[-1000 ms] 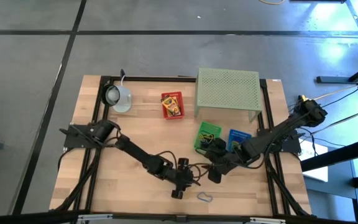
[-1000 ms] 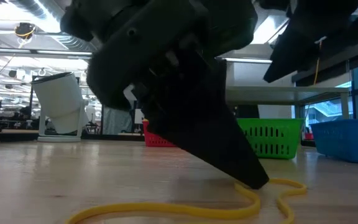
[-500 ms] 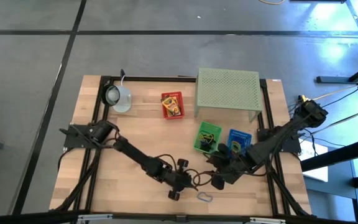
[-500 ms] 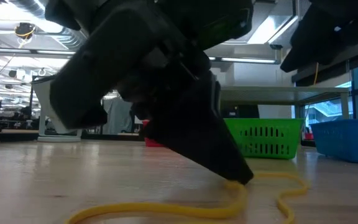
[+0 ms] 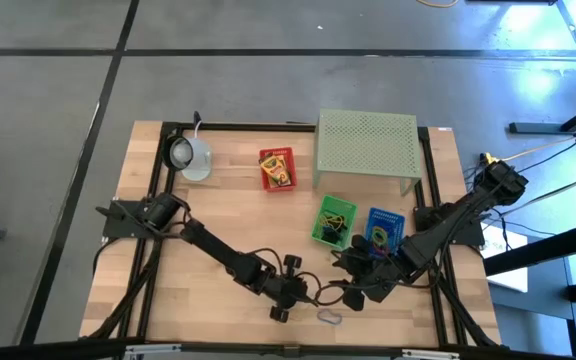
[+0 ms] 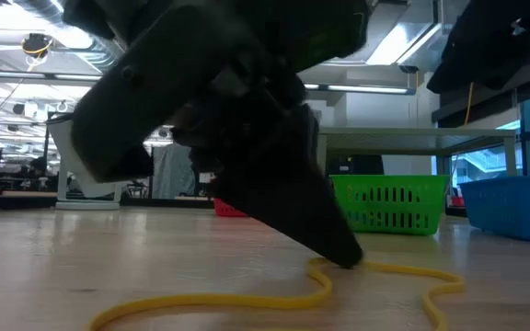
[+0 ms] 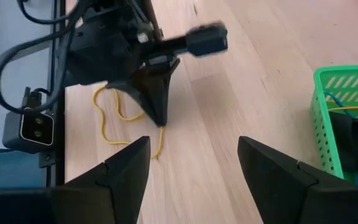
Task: Pick & Place Office Desk Supplies
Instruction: Put the yellow rubber band into the green bin
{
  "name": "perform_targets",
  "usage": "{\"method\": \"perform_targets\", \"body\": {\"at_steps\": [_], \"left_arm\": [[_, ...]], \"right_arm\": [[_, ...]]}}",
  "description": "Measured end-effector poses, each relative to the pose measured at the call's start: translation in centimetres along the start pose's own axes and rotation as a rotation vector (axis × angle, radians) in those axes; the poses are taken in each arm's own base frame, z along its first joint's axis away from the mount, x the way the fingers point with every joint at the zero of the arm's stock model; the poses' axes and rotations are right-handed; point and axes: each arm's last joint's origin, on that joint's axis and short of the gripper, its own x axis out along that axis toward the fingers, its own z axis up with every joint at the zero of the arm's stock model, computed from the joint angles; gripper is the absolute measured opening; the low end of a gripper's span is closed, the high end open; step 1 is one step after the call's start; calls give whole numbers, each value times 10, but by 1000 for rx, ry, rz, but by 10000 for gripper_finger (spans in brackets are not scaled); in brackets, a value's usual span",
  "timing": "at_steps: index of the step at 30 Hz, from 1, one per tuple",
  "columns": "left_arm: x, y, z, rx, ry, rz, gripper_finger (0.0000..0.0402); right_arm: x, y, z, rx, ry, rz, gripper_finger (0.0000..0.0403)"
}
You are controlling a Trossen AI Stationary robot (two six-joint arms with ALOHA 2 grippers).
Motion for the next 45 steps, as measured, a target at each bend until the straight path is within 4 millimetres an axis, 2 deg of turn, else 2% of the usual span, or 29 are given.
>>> {"method": "perform_targets", "body": {"at_steps": [6, 11, 20, 30, 35, 45], "left_arm": [[-21, 1, 18, 6, -81, 59, 2], [-32, 0, 23, 33, -100, 105, 2], [-60, 1, 36, 30, -158, 252, 2], [-92, -6, 49, 15, -247, 388, 2], [-101, -9, 53, -4, -289, 439, 1], [-105, -8, 64, 27, -372, 495, 1]], "right_arm": [[0, 0, 0, 2, -3, 4, 244], [0, 1, 1, 5, -9, 8, 244], [10, 3, 2, 22, -76, -17, 244], [14, 3, 10, 83, -118, -3, 244], [15, 2, 13, 96, -130, 1, 244], [15, 7, 18, 1, -180, 42, 244]]}}
